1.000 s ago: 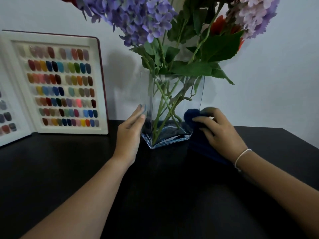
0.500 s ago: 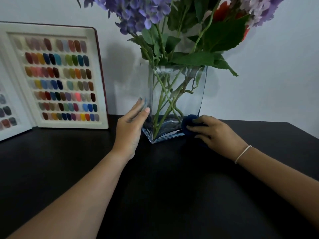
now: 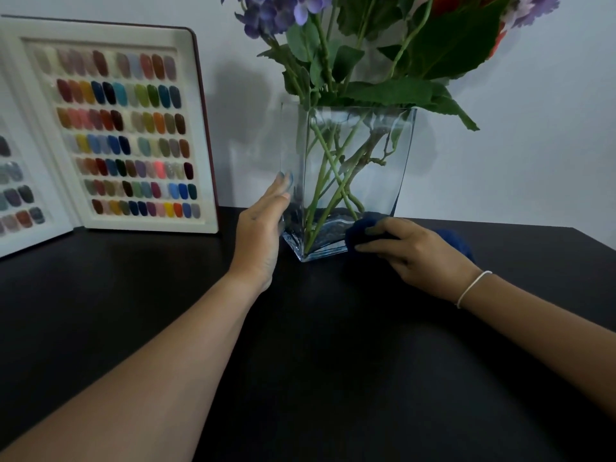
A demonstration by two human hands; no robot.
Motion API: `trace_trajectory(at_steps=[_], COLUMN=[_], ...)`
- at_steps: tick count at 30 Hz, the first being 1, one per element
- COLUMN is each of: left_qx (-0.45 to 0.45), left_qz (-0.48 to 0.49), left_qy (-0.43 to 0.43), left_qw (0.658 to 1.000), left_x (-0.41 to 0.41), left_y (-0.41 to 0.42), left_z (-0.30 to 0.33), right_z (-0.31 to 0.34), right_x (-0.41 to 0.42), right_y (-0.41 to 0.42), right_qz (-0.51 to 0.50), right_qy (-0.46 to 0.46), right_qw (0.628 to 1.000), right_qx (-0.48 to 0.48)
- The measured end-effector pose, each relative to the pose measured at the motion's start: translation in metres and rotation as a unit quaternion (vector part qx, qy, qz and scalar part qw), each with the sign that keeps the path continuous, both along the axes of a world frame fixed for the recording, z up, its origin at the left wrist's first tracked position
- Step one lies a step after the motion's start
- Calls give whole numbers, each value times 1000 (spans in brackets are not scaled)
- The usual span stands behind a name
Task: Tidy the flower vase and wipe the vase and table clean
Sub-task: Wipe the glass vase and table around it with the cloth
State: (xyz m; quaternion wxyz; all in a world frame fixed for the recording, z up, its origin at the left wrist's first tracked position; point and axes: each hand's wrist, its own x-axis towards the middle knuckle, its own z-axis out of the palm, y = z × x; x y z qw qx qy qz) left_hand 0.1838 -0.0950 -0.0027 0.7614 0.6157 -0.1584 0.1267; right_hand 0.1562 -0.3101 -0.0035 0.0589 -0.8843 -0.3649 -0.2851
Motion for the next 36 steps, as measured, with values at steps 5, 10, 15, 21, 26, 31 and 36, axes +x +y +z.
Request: trace_trajectory(at_steps=[5,10,15,21,26,31,36], left_qx=[5,3,7,2,-1,12,25], left_qz=[-2,-2,0,2,5,12,6], left_qy=[9,11,10,9,7,7,7], left_qw=[1000,1000,1000,1000,1000,1000,1000], left_x=[-1,-2,-2,-2,-2,-3,-3], left_y=[0,0,1,0,0,0,2], left_z=[2,3,2,2,2,2,1], right_z=[1,3,1,0,2,4,4], right_x=[2,0,1,2,-1,-3,-1], right_y=[10,21,24,30,39,48,43], right_qz=[15,17,-2,-11,-1,-20,-28], right_qy=[-11,-8,11,25,13,5,6], right_qw=[1000,1000,1000,999,1000,1000,999], right_qx=[-21,-25,24,34,28,15,19])
